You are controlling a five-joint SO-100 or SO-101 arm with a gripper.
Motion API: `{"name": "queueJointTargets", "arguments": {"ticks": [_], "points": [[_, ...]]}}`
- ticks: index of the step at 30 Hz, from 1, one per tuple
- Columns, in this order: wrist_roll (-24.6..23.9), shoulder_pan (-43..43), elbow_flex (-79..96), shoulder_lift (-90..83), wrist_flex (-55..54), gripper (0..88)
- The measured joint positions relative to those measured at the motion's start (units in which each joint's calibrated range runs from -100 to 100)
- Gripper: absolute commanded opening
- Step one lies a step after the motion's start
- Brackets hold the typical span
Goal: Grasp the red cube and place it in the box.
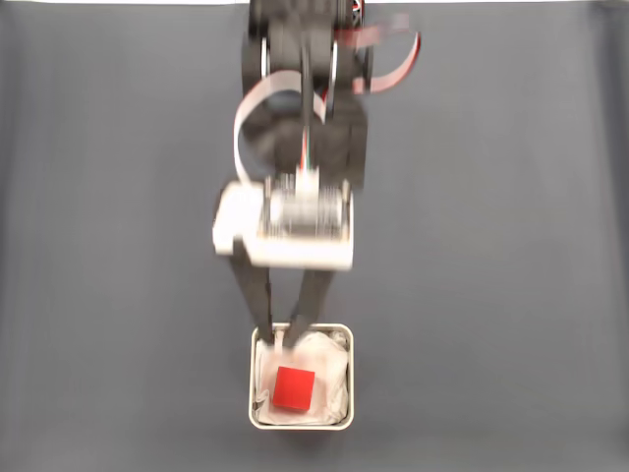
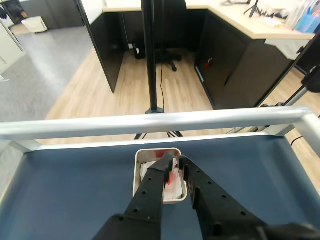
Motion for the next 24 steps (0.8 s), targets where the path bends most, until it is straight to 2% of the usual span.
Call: {"name": "queueJointTargets", "arguments": {"ticks": [6, 14, 19, 24], "points": [[-0.05, -2.37, 20.89, -21.36, -1.35, 0.0], [-0.05, -3.93, 61.12, -52.45, -2.47, 0.0], [-0.1, -4.15, 81.01, -70.26, 4.93, 0.0], [-0.44, -4.01, 91.41, -79.46, 15.91, 0.0]]}}
